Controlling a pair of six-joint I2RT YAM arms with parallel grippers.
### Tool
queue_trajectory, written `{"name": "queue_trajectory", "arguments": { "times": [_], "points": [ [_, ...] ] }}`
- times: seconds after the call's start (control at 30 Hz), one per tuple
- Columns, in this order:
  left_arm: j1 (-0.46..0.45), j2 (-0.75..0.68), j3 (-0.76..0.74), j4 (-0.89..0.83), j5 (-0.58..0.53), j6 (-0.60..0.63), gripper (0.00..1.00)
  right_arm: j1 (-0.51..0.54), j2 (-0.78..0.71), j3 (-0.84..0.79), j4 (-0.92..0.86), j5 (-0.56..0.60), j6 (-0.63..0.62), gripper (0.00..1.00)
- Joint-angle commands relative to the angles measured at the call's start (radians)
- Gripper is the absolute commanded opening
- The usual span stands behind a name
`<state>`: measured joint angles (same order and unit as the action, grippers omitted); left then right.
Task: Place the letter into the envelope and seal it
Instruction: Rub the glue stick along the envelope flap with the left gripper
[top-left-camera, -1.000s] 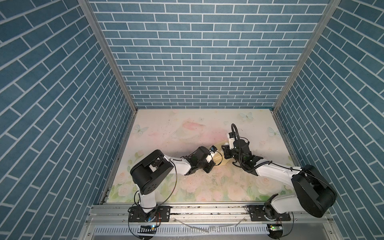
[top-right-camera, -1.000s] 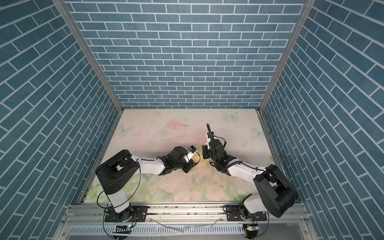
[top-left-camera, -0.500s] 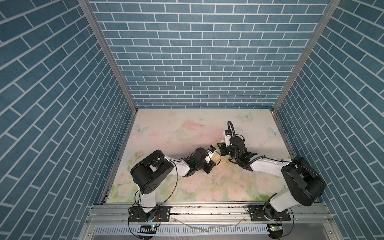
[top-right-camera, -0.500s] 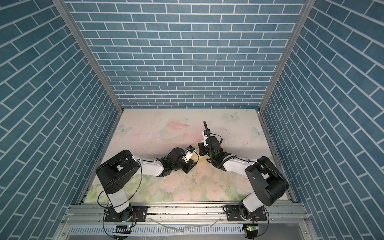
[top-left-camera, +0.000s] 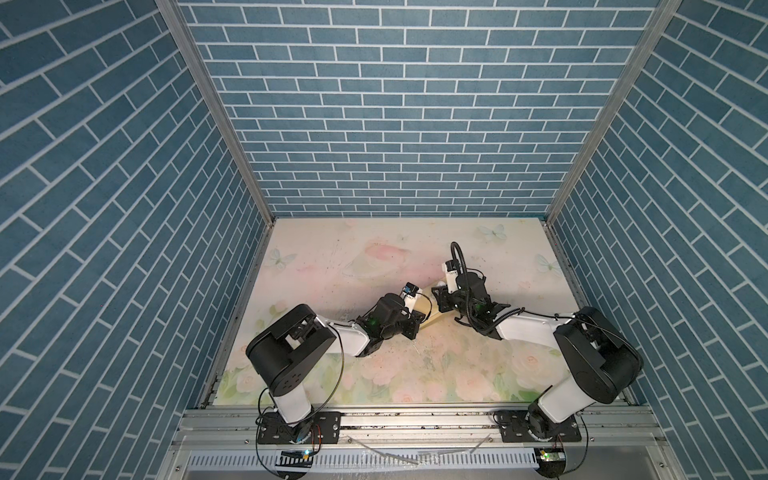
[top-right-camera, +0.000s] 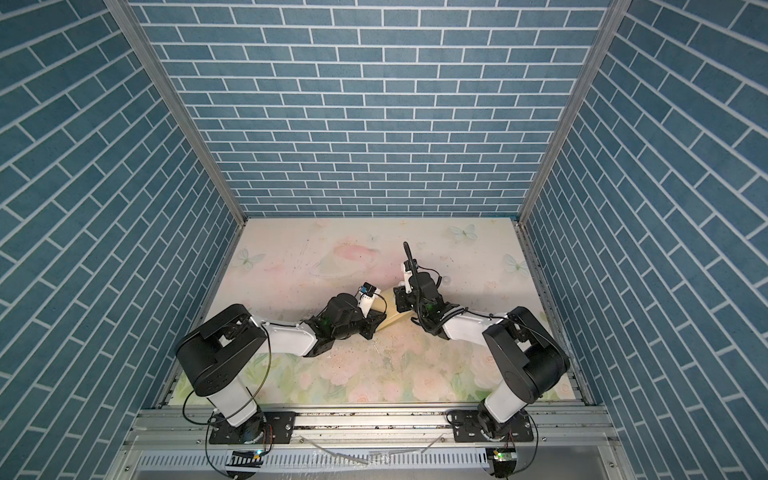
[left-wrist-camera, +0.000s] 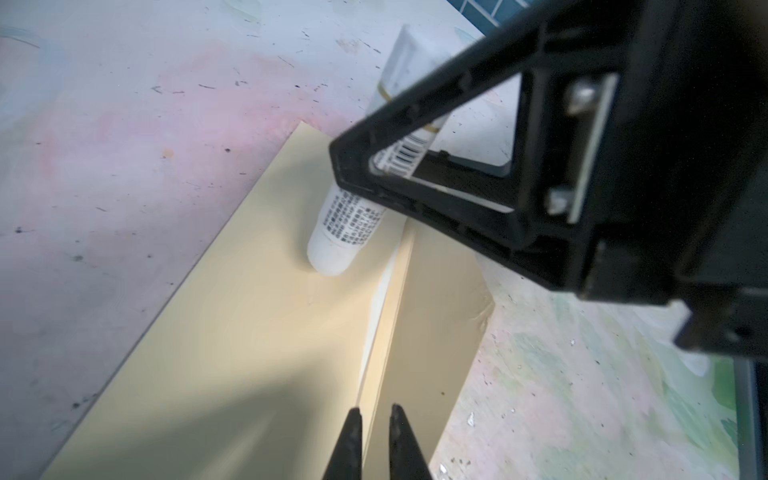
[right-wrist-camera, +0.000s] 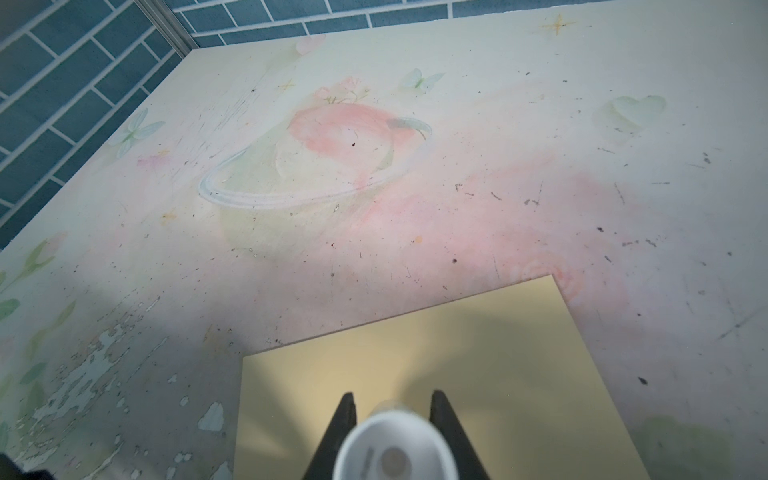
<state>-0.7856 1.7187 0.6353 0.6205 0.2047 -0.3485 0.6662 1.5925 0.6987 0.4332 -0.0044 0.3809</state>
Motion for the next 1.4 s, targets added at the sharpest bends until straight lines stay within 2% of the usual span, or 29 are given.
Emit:
{"name": "queue_trajectory", "arguments": {
  "times": [0.0,0.27,0.57,0.93,1.37],
  "points": [
    [0.016,0.017,0.001,0.008,-0.016,-0.047,0.09,0.009,0.015,0.048,0.013,-0.011,-0.012,0.0],
    [0.022,0.039,0.058,-0.087,-0.032,-0.111,0.0,0.032,0.043,0.089,-0.036,0.004,-0.057,0.0],
    [0.051,0.08,0.105,-0.15,-0.014,-0.198,0.0,0.064,0.073,0.132,-0.104,0.036,-0.113,0.0],
    [0.104,0.15,0.122,-0.137,0.067,-0.313,0.0,0.098,0.106,0.168,-0.152,0.072,-0.163,0.0],
    [0.118,0.18,0.166,-0.277,0.033,-0.346,0.0,0.116,0.143,0.187,-0.217,0.136,-0.228,0.0]
  ]
}}
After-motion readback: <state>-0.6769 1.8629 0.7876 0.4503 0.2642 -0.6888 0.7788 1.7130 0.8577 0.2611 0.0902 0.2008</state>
